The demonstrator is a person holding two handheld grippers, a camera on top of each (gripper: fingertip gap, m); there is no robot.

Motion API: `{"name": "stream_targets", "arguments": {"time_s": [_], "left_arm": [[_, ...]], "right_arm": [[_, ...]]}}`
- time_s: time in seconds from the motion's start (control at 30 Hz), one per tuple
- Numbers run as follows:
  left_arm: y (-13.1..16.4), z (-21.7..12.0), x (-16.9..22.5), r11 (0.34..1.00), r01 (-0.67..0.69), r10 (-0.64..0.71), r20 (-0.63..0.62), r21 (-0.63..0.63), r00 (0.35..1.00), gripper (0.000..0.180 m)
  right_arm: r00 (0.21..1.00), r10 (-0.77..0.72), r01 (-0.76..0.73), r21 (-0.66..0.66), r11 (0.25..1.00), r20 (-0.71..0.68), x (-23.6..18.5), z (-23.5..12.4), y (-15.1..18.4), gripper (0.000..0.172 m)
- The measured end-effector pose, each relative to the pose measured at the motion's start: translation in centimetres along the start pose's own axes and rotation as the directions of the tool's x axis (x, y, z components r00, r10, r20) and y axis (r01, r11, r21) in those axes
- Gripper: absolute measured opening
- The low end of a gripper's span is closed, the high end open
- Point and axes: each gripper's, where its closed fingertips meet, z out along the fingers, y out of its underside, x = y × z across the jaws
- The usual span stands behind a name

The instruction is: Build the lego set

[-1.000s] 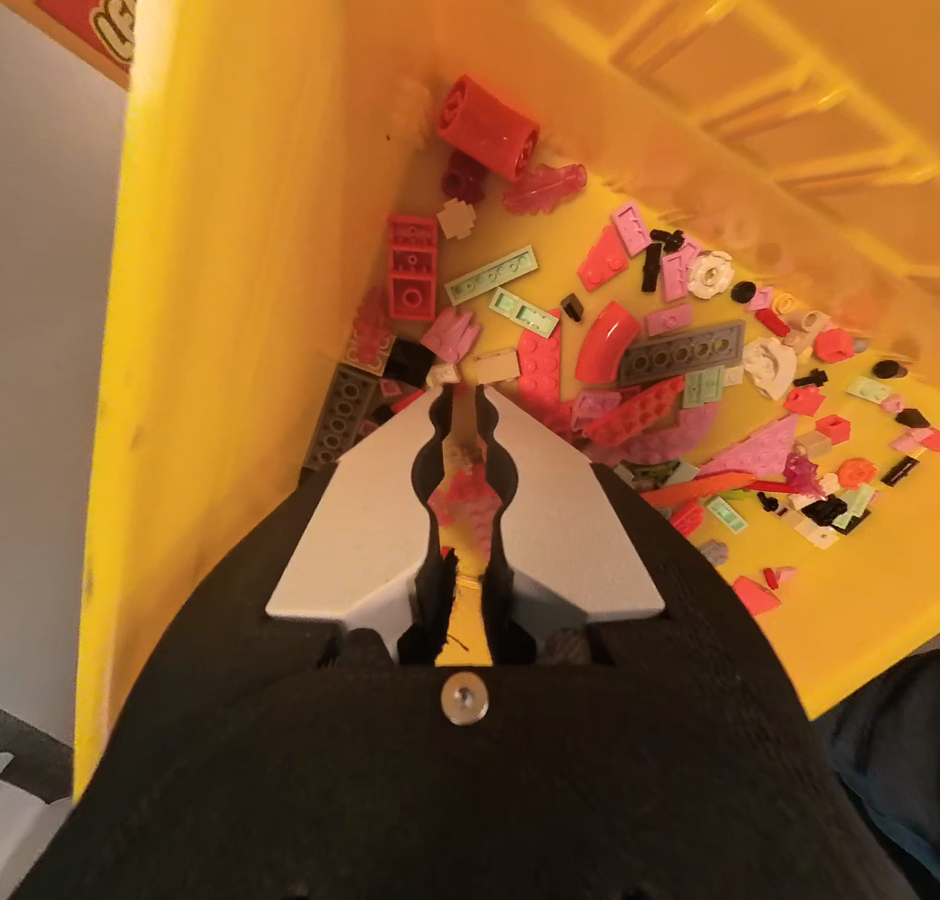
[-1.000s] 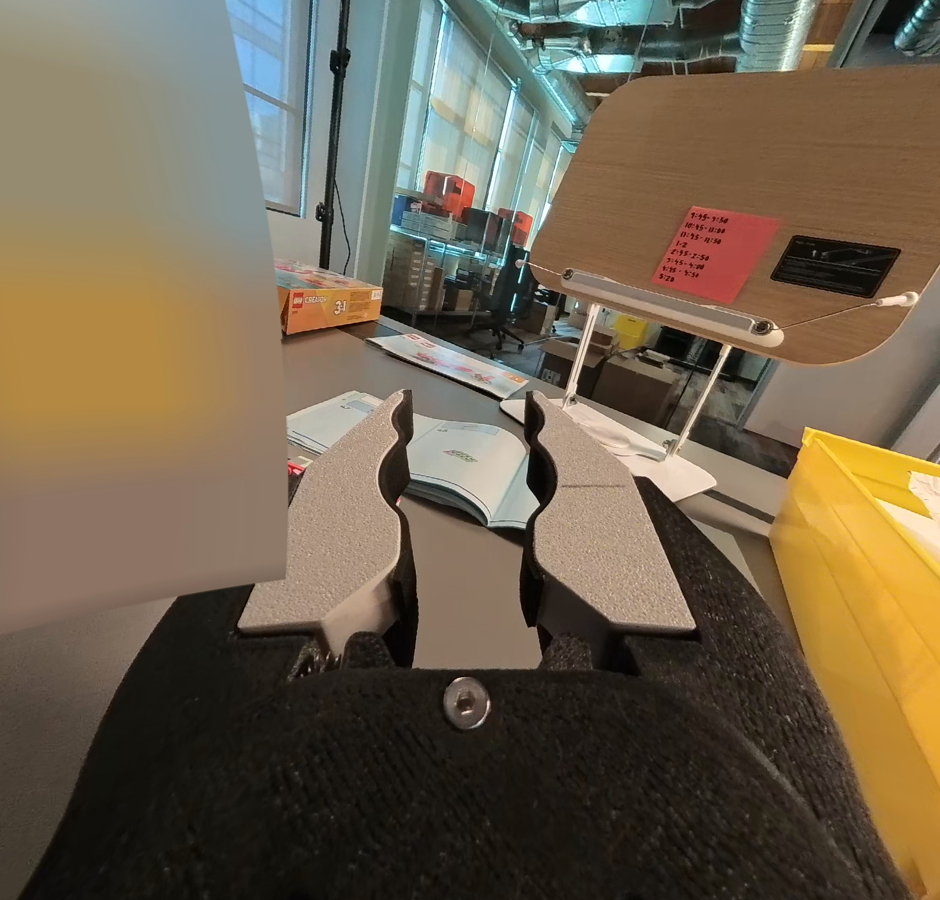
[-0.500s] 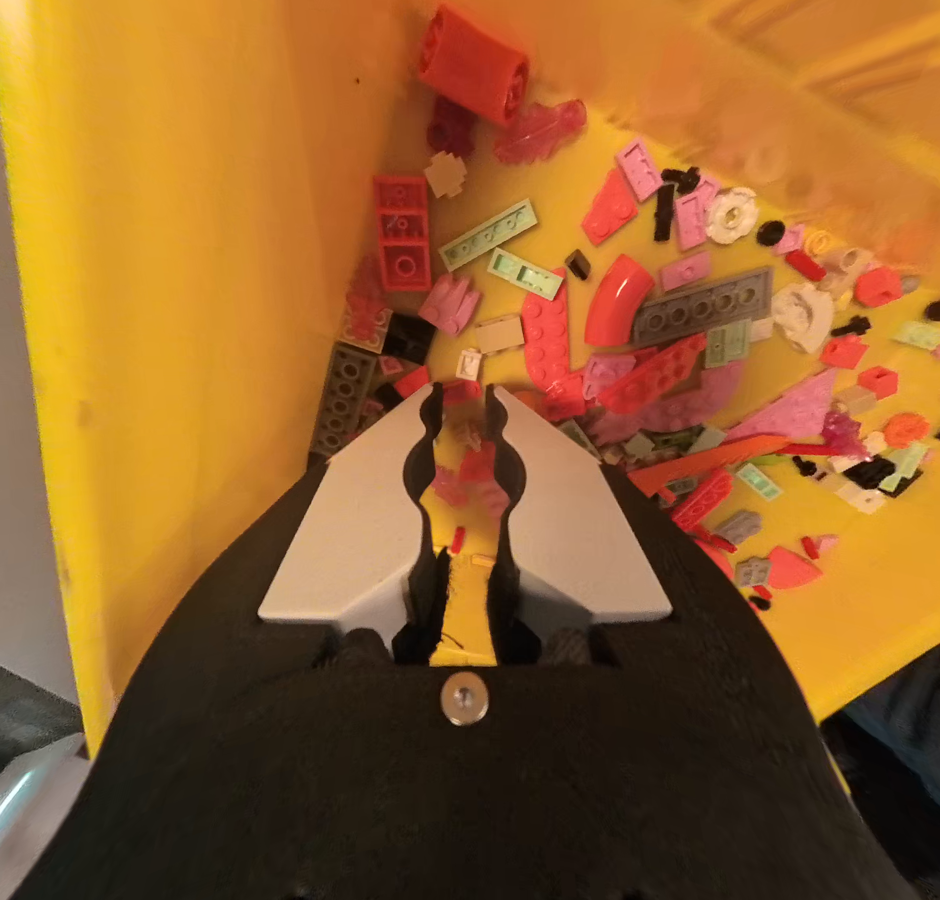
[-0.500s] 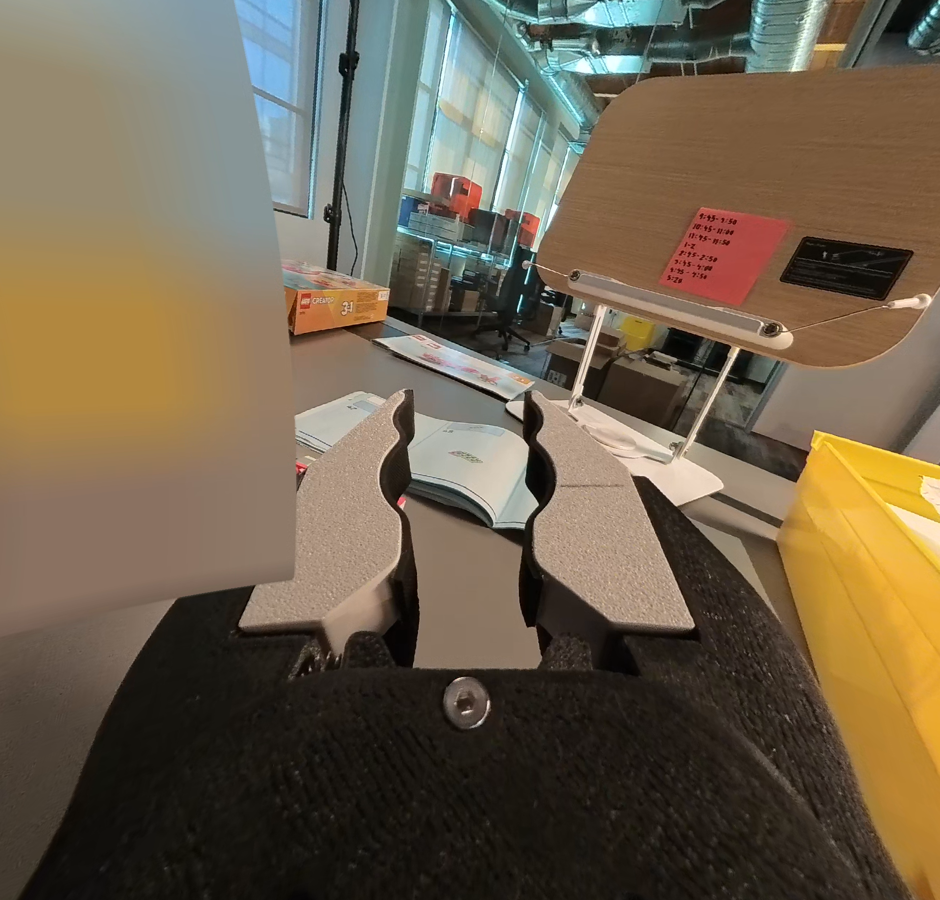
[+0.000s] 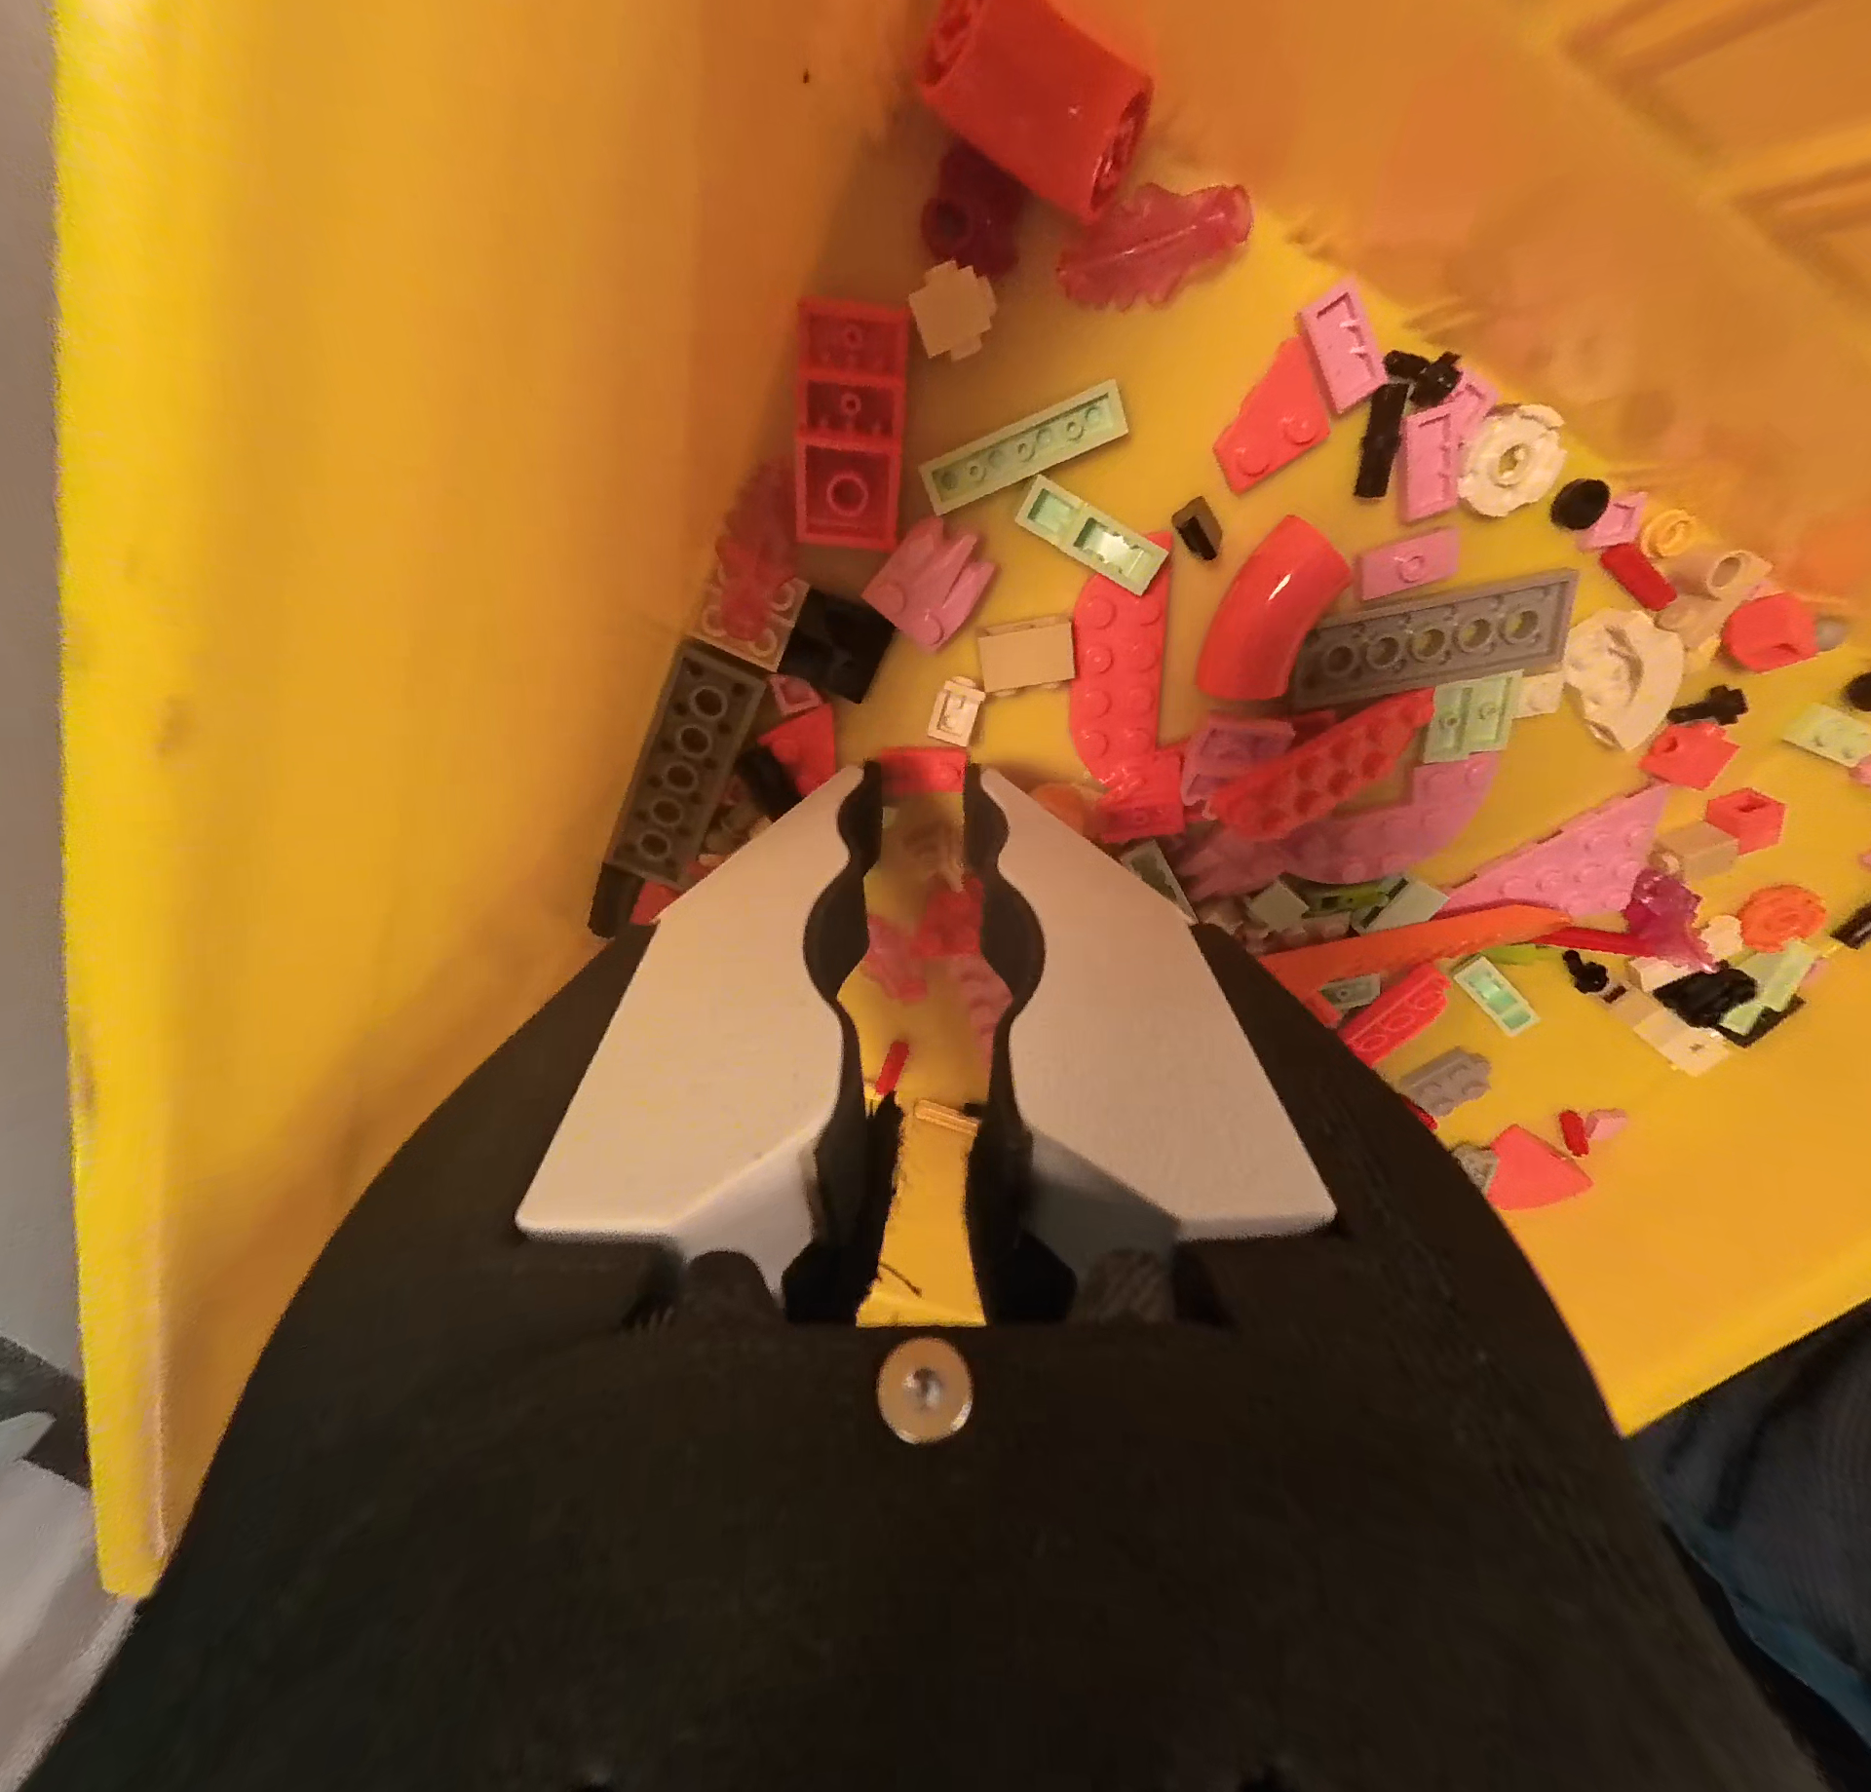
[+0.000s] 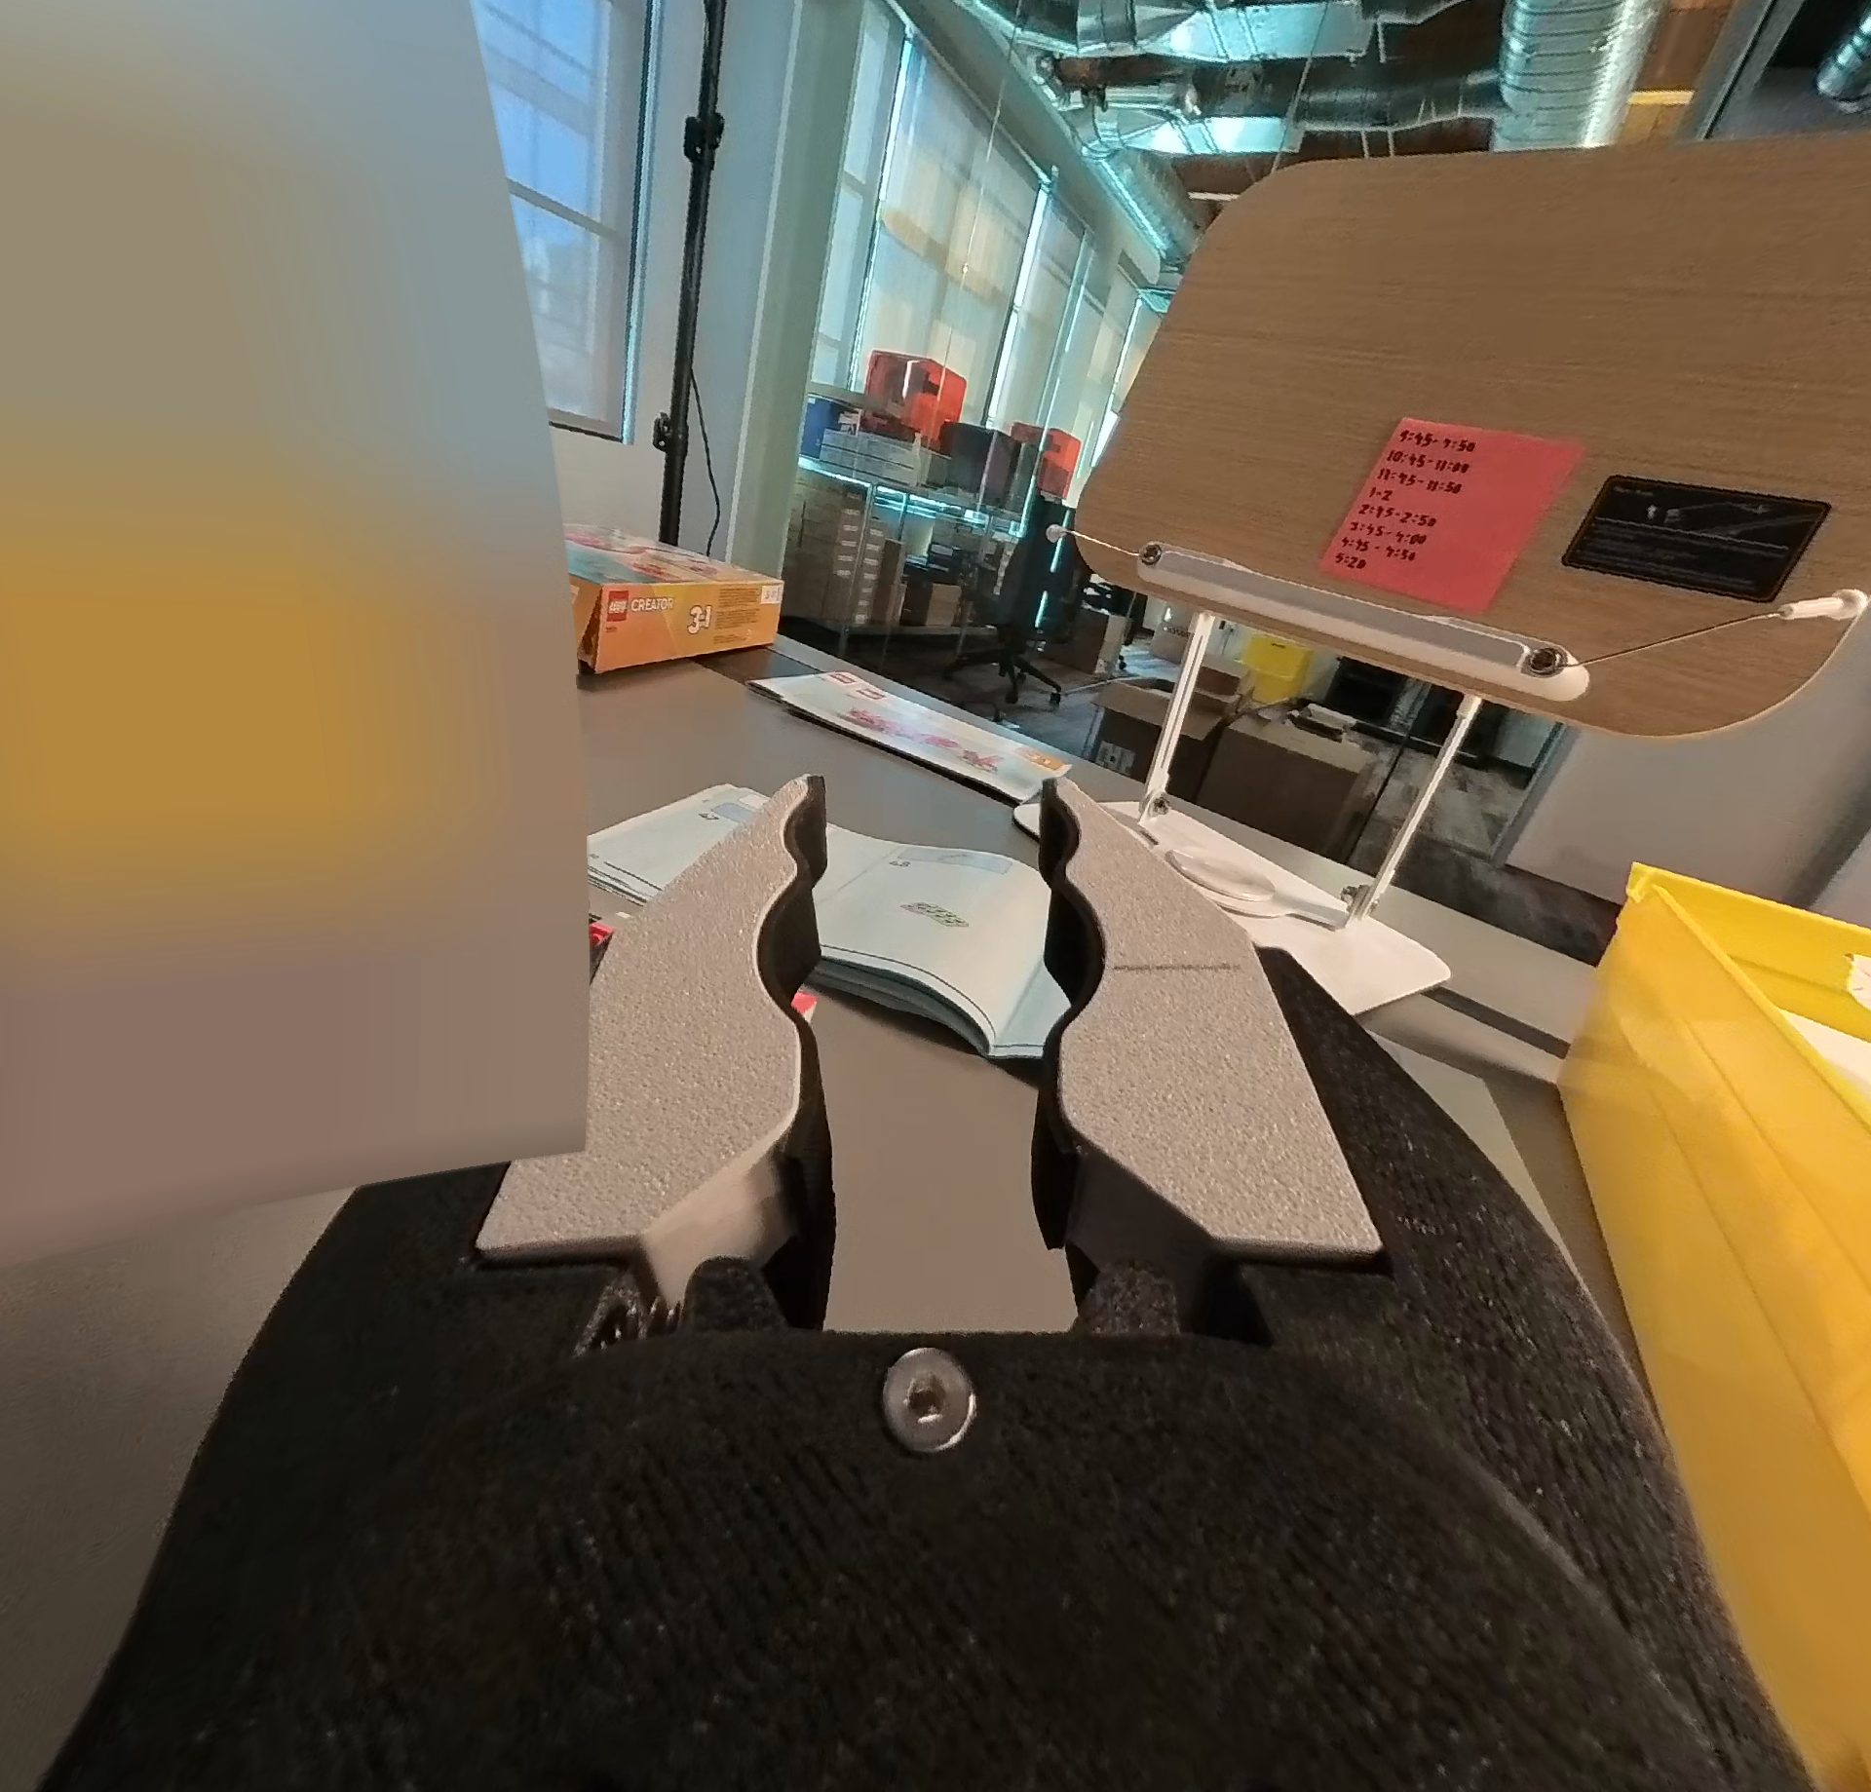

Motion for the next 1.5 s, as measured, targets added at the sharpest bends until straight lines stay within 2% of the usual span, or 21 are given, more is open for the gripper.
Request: {"name": "stream_targets", "arguments": {"time_s": [0.03, 0.1, 0.17, 0.23, 0.27, 0.37, 0.4, 0.47, 0.53, 0.6, 0.67, 0.73, 0.83, 1.0, 1.2, 1.27, 1.4, 1.5], "left_arm": [[-0.1, -0.2, 0.0, 1.000, -0.007, 0.007, 0.008, 0.013, 1.000, 0.015], [-0.4, -1.1, 0.0, 0.998, -0.017, 0.015, 0.040, 0.064, 0.999, 0.015], [-0.8, -3.6, 0.4, 0.987, -0.014, -0.001, 0.094, 0.159, 0.996, 0.015], [-1.1, -8.0, 1.1, 0.960, -0.038, -0.030, 0.235, 0.278, 0.971, 0.015], [-1.6, -10.8, 2.4, 0.931, -0.094, -0.021, 0.308, 0.353, 0.951, 0.015], [-3.5, -17.8, 11.3, 0.788, -0.241, 0.075, 0.300, 0.566, 0.951, 0.015], [-4.0, -19.2, 14.7, 0.739, -0.300, 0.141, 0.297, 0.604, 0.945, 0.015], [-4.7, -19.9, 21.8, 0.662, -0.403, 0.301, 0.267, 0.632, 0.915, 0.015], [-5.1, -18.1, 29.4, 0.607, -0.483, 0.491, 0.180, 0.631, 0.852, 0.015], [-5.2, -14.8, 36.0, 0.582, -0.567, 0.648, 0.087, 0.583, 0.756, 0.015], [-5.8, -11.2, 40.3, 0.574, -0.652, 0.725, 0.063, 0.495, 0.685, 0.015], [-6.0, -8.2, 44.0, 0.533, -0.738, 0.800, 0.037, 0.413, 0.598, 0.015], [-6.0, -4.5, 48.1, 0.503, -0.794, 0.854, -0.052, 0.341, 0.518, 0.015], [-5.9, 0.2, 50.2, 0.455, -0.863, 0.890, -0.079, 0.222, 0.449, 0.015], [-5.4, 2.0, 50.3, 0.421, -0.895, 0.907, -0.075, 0.147, 0.414, 0.016], [-5.5, 2.3, 50.1, 0.431, -0.893, 0.902, -0.069, 0.130, 0.425, 0.028], [-5.7, 2.1, 49.8, 0.473, -0.866, 0.881, -0.060, 0.162, 0.470, 0.074], [-5.4, 0.8, 48.7, 0.521, -0.808, 0.849, -0.066, 0.274, 0.525, 0.083]], "right_arm": [[1.000, 0.002, -0.002, 0.002, 1.000, 0.001, 0.0, 0.0, 0.0, 0.041], [1.000, 0.008, -0.008, 0.007, 1.000, 0.007, -0.1, 0.0, -0.1, 0.041], [1.000, 0.017, -0.017, 0.012, 1.000, 0.017, -0.2, 0.1, -0.1, 0.041], [0.999, 0.026, -0.026, 0.019, 0.999, 0.026, -0.3, 0.2, -0.2, 0.041], [0.999, 0.033, -0.034, 0.023, 0.999, 0.033, -0.4, 0.2, -0.2, 0.041], [0.997, 0.053, -0.055, 0.036, 0.998, 0.059, -0.7, 0.4, -0.4, 0.041], [0.997, 0.046, -0.048, 0.037, 0.998, 0.057, -0.7, 0.4, -0.5, 0.042], [1.000, -0.003, 0.003, 0.042, 0.999, 0.014, 0.1, 0.2, -0.8, 0.045], [0.996, -0.069, 0.071, 0.051, 0.996, -0.050, 1.4, -0.3, -1.2, 0.045], [0.986, -0.127, 0.132, 0.043, 0.990, -0.109, 3.1, -0.8, -1.1, 0.045], [0.973, -0.156, 0.163, 0.028, 0.986, -0.168, 4.9, -1.5, -0.8, 0.045], [0.949, -0.172, 0.195, 0.060, 0.979, -0.264, 6.9, -2.6, -1.6, 0.044], [0.922, -0.155, 0.205, 0.109, 0.973, -0.354, 8.6, -4.0, -2.8, 0.043], [0.933, -0.121, 0.167, 0.110, 0.980, -0.338, 8.4, -3.6, -2.4, 0.043], [0.947, -0.082, 0.126, 0.126, 0.984, -0.311, 8.0, -3.3, -2.6, 0.043], [0.948, -0.081, 0.125, 0.125, 0.984, -0.308, 8.0, -3.3, -2.6, 0.043], [0.952, -0.065, 0.108, 0.130, 0.986, -0.298, 7.9, -3.3, -2.6, 0.044], [0.987, -0.047, 0.065, 0.113, 0.992, -0.152, 5.9, -2.5, -2.4, 0.046]]}}
